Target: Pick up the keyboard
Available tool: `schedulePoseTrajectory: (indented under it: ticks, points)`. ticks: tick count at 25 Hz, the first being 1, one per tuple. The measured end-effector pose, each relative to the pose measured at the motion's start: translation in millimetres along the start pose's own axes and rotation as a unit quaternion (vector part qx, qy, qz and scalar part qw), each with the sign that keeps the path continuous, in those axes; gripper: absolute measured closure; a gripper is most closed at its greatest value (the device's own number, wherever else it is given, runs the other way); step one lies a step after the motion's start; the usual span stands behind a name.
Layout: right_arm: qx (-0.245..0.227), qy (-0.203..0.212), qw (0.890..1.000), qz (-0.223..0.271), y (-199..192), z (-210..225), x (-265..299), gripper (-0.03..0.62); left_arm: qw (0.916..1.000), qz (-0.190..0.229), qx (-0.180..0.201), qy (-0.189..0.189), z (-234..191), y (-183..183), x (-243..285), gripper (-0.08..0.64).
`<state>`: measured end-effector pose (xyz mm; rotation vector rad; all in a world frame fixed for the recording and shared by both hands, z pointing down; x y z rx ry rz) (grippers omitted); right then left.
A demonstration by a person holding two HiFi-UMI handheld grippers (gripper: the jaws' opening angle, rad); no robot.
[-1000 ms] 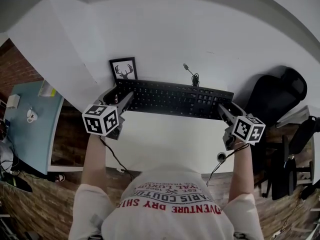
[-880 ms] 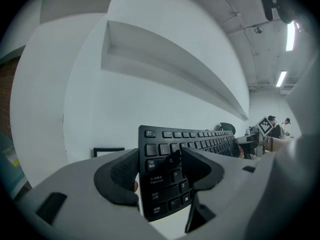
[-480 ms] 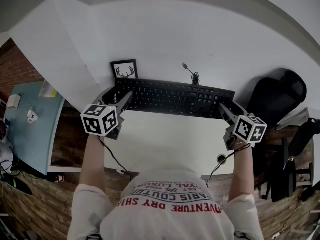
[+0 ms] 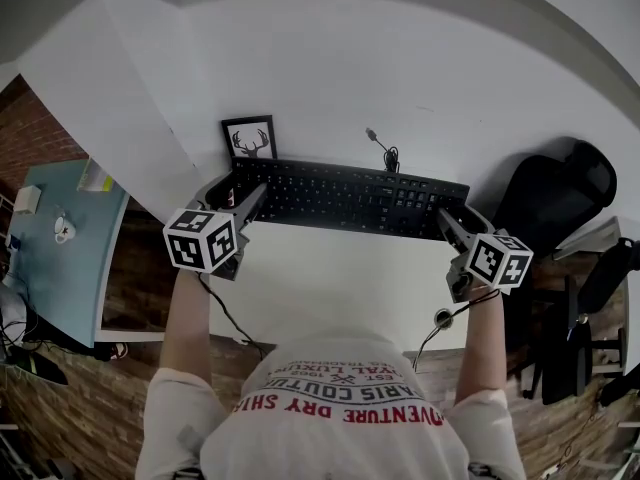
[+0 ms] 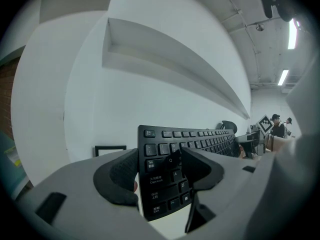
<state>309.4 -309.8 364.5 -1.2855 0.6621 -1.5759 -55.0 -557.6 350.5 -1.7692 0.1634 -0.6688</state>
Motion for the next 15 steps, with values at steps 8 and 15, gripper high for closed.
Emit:
schedulePoseTrajectory:
  ticks: [8, 15]
  points:
    - [0.0, 0.001, 1.0, -0.001, -2.1, 1.6, 4.4, 0.341, 1.0, -0.007, -0.003, -0.003, -4.3, -3.6, 4.9, 0.284]
    - [0.0, -0.001, 1.0, -0.004, -3.6, 1.3, 7.9, 0.341, 0.9999, -0.01, -0.003, -0.002, -7.5, -6.3, 7.8, 0.284]
Point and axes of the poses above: the fingertips, and each gripper's own axes: x forward along the fingers, z to its right, y out of its top, the point moved 7 cm from there along -x, backward along the fingers, and after that the axes turned 5 degrees about -z, right-handed, at the moved point
